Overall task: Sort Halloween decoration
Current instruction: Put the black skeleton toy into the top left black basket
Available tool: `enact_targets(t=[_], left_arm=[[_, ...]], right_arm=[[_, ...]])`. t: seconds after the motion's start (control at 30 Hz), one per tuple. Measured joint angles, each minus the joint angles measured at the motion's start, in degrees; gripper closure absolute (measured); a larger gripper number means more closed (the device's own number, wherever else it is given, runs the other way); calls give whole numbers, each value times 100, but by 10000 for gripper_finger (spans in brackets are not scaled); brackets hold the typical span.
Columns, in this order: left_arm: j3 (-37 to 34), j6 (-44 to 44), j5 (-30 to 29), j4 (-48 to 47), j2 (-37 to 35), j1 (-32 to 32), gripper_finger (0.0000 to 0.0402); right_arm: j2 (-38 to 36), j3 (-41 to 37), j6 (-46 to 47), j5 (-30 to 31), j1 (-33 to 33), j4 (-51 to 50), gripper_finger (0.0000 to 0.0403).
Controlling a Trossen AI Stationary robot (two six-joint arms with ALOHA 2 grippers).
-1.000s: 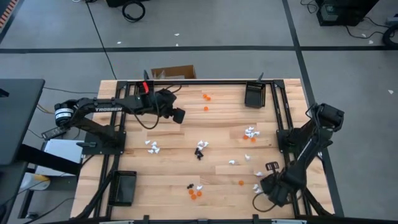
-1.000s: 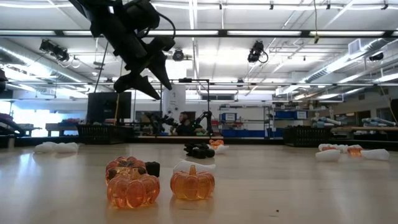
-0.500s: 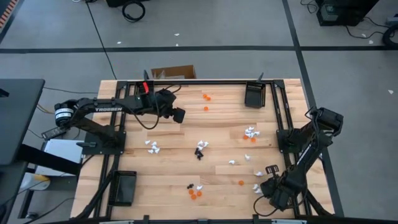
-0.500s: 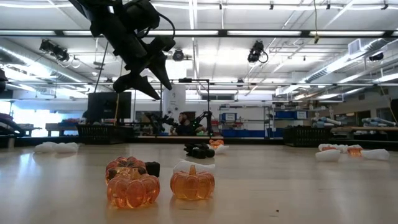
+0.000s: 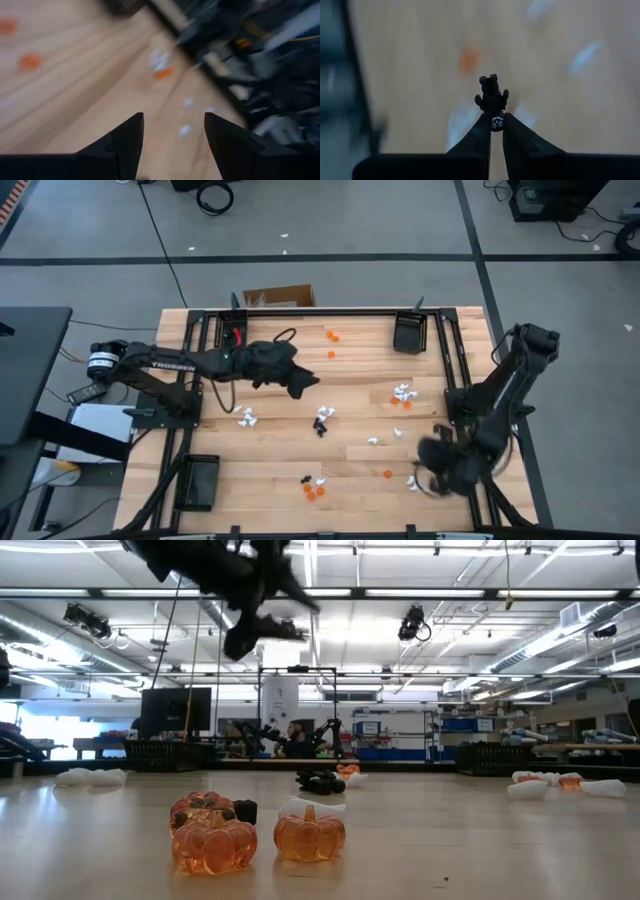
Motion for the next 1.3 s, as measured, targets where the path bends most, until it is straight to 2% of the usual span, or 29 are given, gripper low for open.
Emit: enact_targets(t=[0.1, 0.2, 0.33, 0.53, 0.83, 0.97, 1.2, 1.3], left_arm=[[0, 598, -356, 794, 0, -236, 184], [0, 1733, -546, 1323, -1, -410, 184], [0, 2711, -563, 1662, -2, -508, 184], [0, 2808, -565, 1883, 0, -507, 184], [0, 2828, -530, 1888, 0, -604, 184], [0, 3219, -531, 1998, 0, -646, 184], [0, 3266, -523, 2324, 0, -646, 184], [0, 3234, -317, 2383, 23, -640, 184]], right_arm=[[-232, 0, 75, 941, -747, -68, 368], [-323, 0, -521, 1436, -1587, 609, 367], [-340, 0, -1760, 1512, -2518, 2203, 367], [-358, 0, -3216, 1313, -3422, 4086, 367], [-328, 2, -4259, 837, -4062, 5264, 367], [-327, 1, -4628, 753, -4176, 5620, 367], [-326, 2, -4852, 425, -4317, 5873, 367], [-326, 2, -4887, 402, -4341, 5875, 367]])
